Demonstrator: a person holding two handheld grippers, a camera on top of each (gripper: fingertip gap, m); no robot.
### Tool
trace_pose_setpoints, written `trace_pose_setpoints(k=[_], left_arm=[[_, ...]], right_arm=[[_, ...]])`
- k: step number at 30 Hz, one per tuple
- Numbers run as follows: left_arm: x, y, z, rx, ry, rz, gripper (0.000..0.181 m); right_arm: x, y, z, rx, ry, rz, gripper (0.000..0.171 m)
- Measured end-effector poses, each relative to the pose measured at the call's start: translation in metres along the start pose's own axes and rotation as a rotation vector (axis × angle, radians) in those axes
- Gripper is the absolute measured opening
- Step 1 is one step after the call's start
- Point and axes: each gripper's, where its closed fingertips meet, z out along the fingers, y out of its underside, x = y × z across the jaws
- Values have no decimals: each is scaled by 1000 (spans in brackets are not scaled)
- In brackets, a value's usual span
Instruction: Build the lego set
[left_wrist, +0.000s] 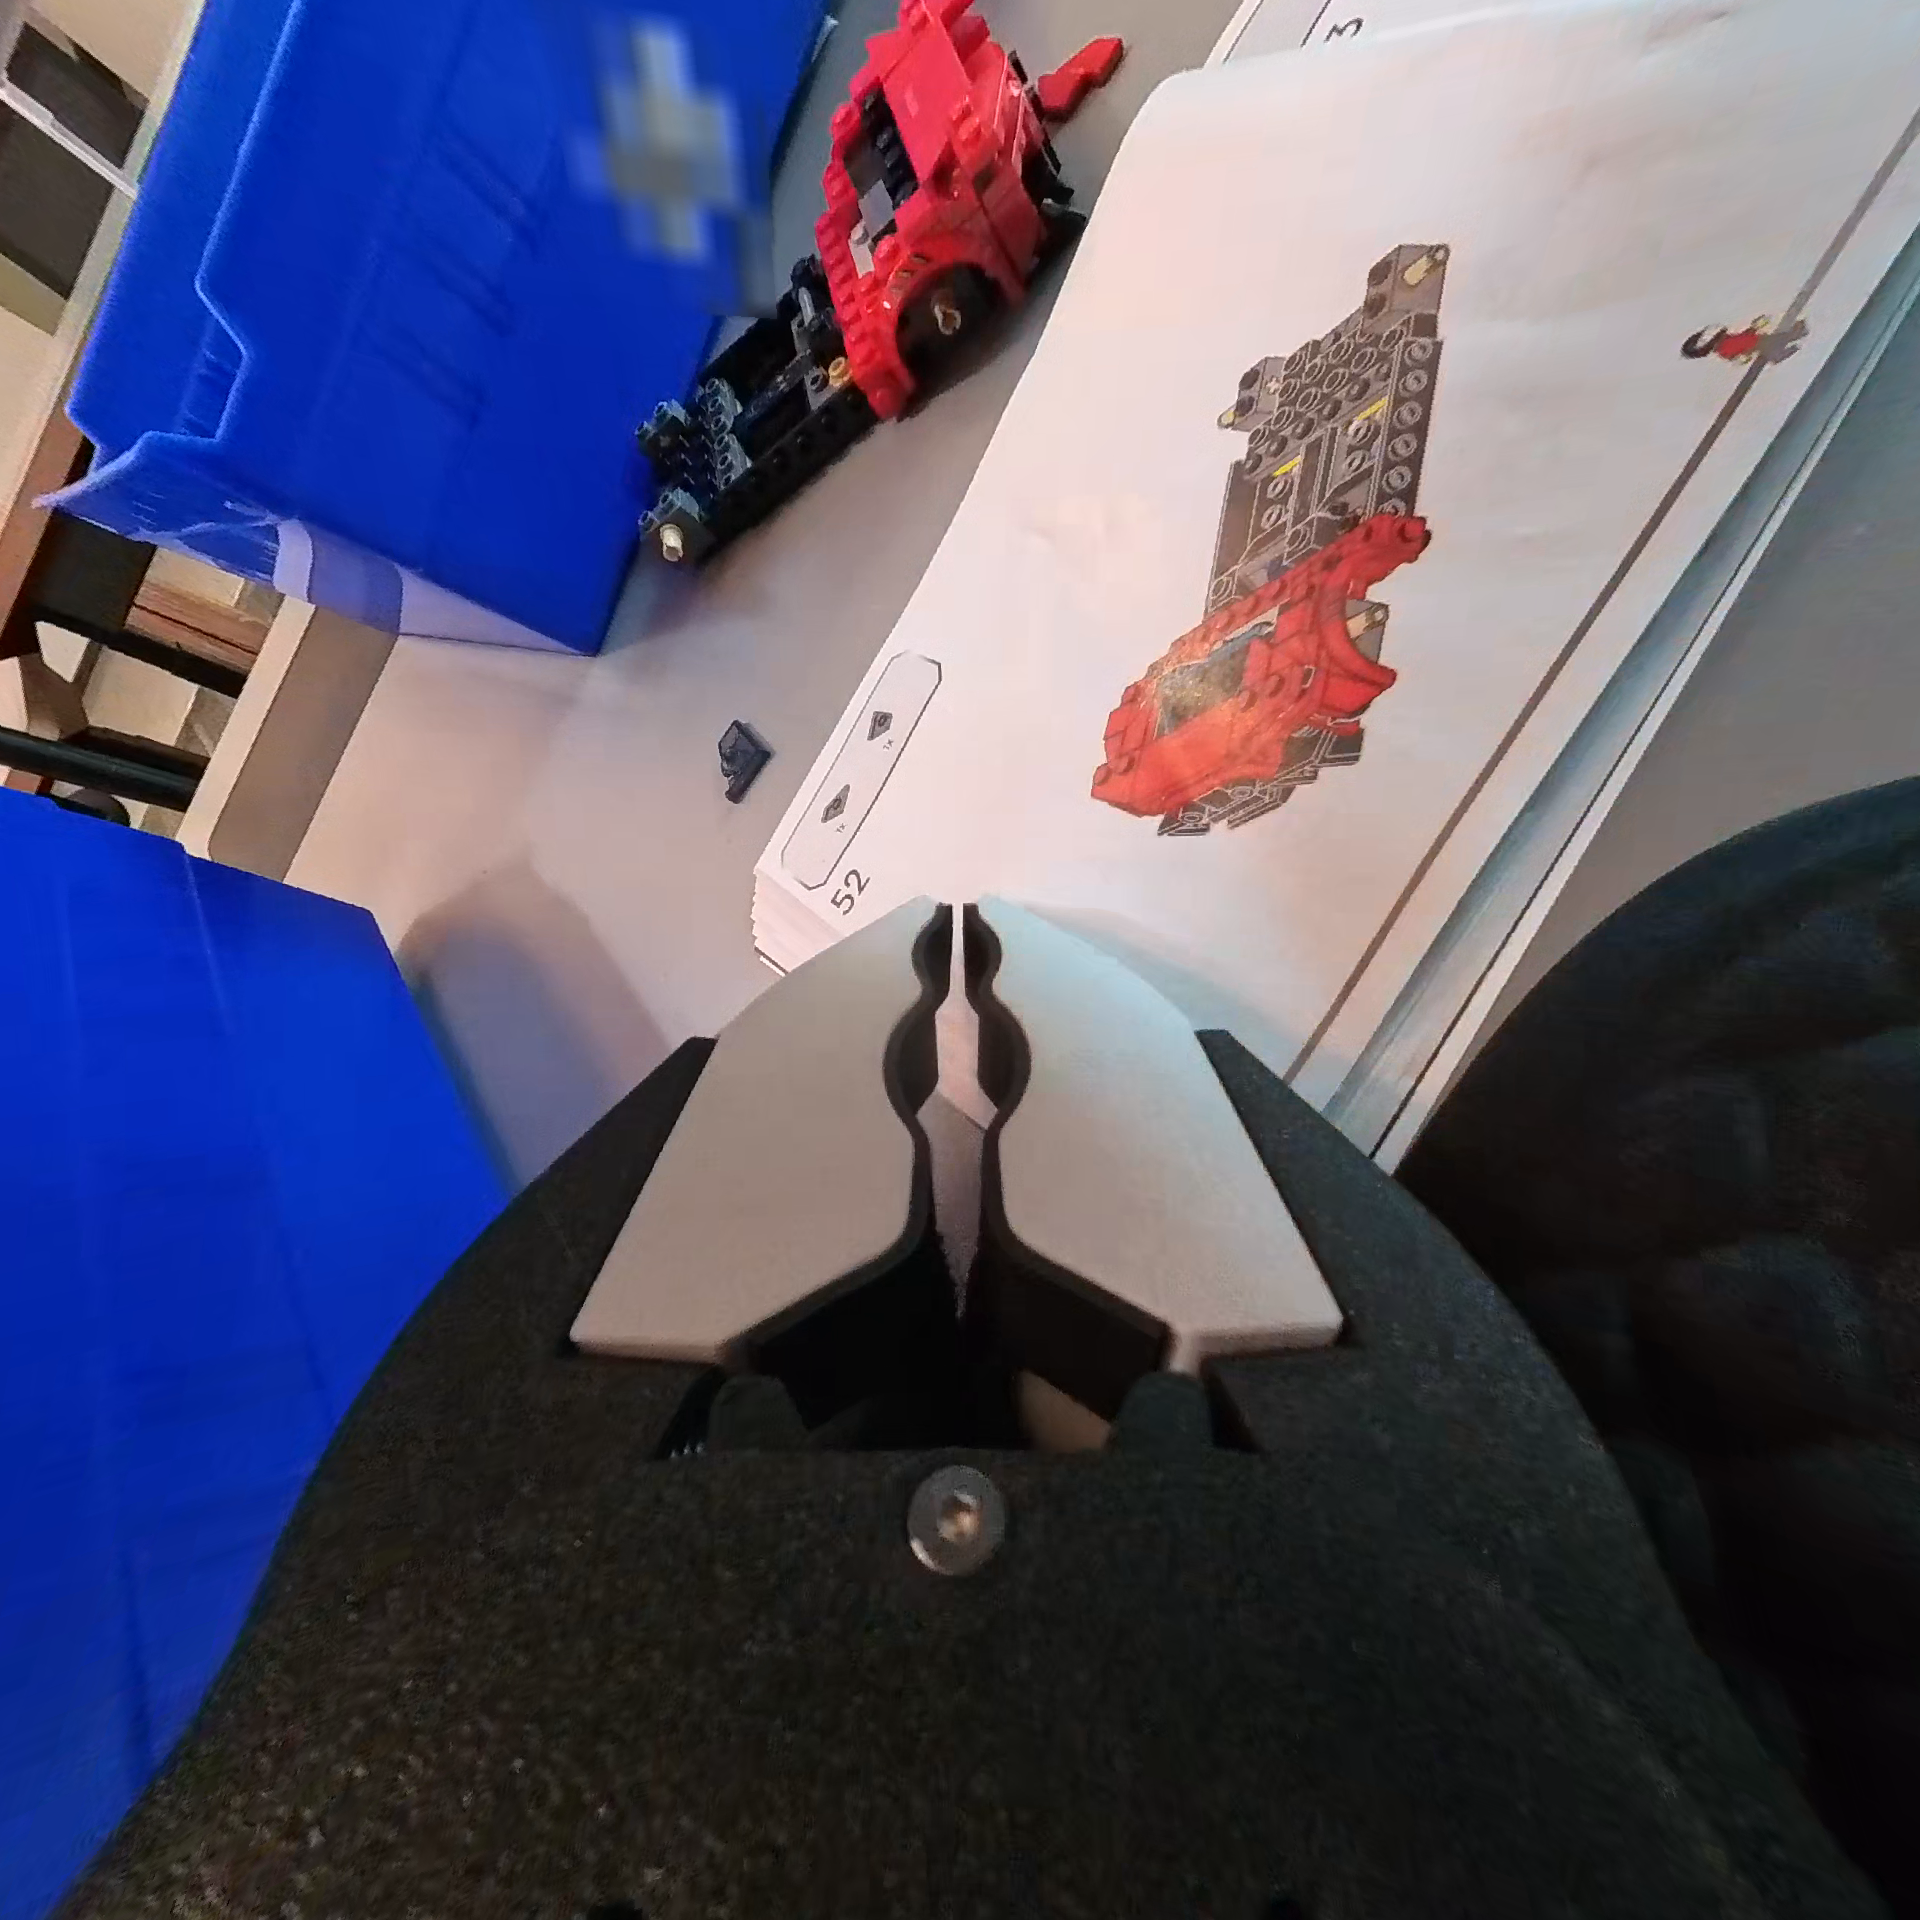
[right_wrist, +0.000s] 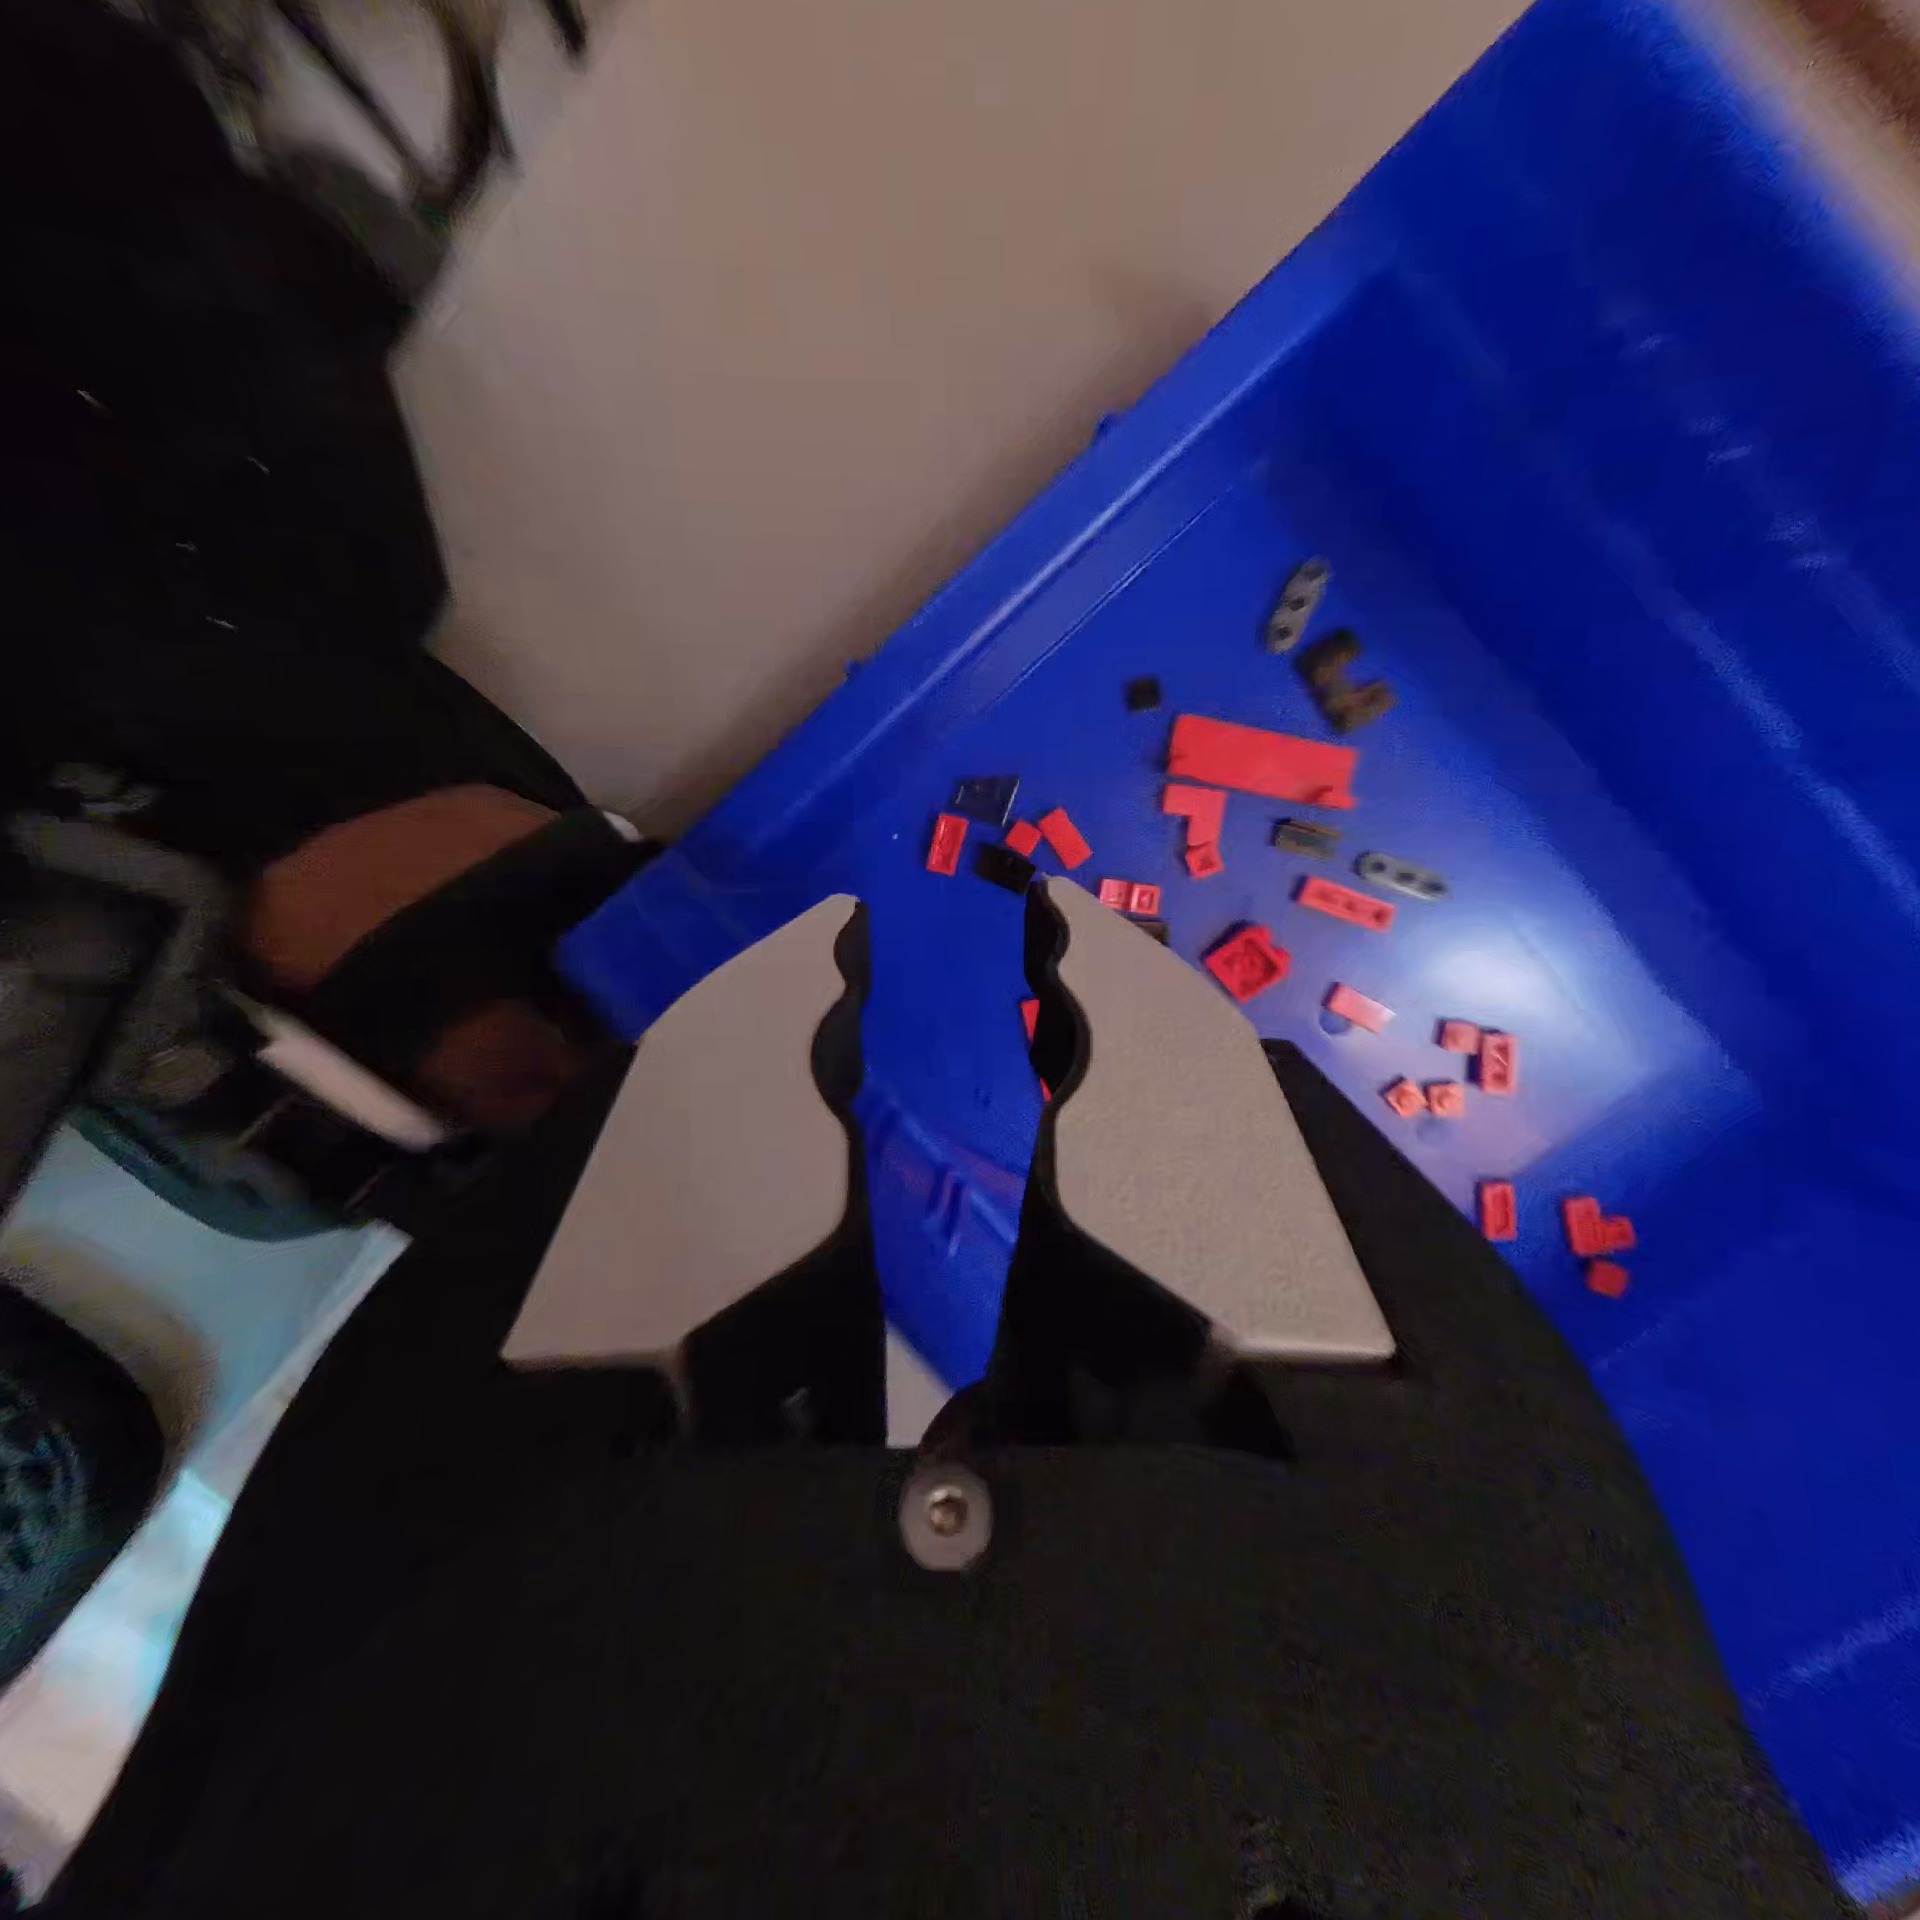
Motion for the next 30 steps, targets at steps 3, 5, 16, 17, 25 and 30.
trace_pose_setpoints(k=[3,5,16,17,25,30], left_arm=[[0,0,0,0,-1,2,1],[0,0,0,0,-1,2,1],[0,0,0,1,-1,4,1],[0,0,0,1,-2,5,1],[0,0,0,1,0,4,1],[0,0,0,1,-1,5,1]], right_arm=[[2,7,45,-196,-71,-31,28],[2,11,63,-273,-87,-40,28],[17,19,85,-331,35,-94,14],[15,19,86,-332,20,-113,5],[13,5,55,-155,27,-78,2],[2,7,68,-196,-44,-115,25]])
